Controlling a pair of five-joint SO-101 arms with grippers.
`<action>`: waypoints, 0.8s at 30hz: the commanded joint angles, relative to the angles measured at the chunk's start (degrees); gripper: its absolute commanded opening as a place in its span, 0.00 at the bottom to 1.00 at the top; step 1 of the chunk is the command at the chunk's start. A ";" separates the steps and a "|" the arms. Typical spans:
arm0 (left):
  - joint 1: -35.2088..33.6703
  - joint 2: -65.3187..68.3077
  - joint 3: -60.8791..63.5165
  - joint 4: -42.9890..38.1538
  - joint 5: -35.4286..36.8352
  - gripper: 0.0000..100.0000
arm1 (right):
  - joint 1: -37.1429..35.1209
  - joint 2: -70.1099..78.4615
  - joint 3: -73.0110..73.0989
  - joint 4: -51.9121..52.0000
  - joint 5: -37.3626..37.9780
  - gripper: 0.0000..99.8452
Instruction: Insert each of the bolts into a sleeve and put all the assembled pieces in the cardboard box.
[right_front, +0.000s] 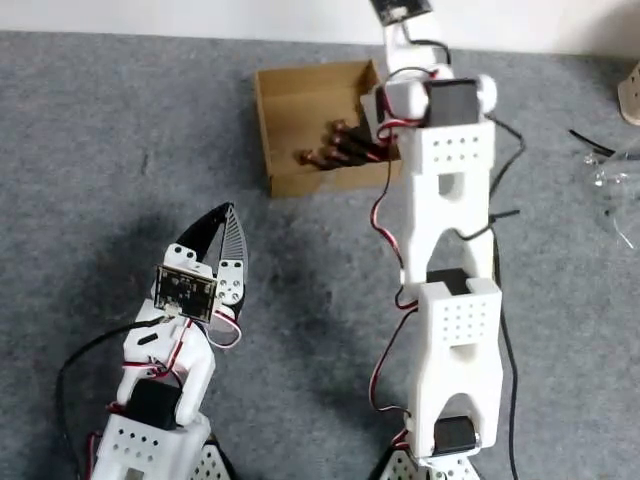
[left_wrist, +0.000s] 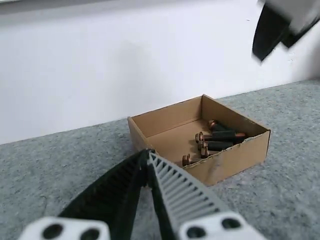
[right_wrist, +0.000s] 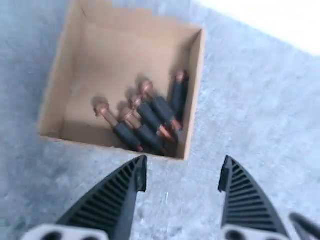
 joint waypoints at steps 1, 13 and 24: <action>0.75 -0.48 1.36 0.18 -0.35 0.01 | 1.80 -1.98 -10.24 1.54 -3.34 0.21; 0.75 -0.48 1.36 0.18 -0.35 0.01 | 2.68 -8.40 -10.51 1.63 -4.75 0.21; 0.75 -0.48 1.36 0.18 -0.35 0.01 | 2.68 -33.63 22.46 1.45 -4.84 0.21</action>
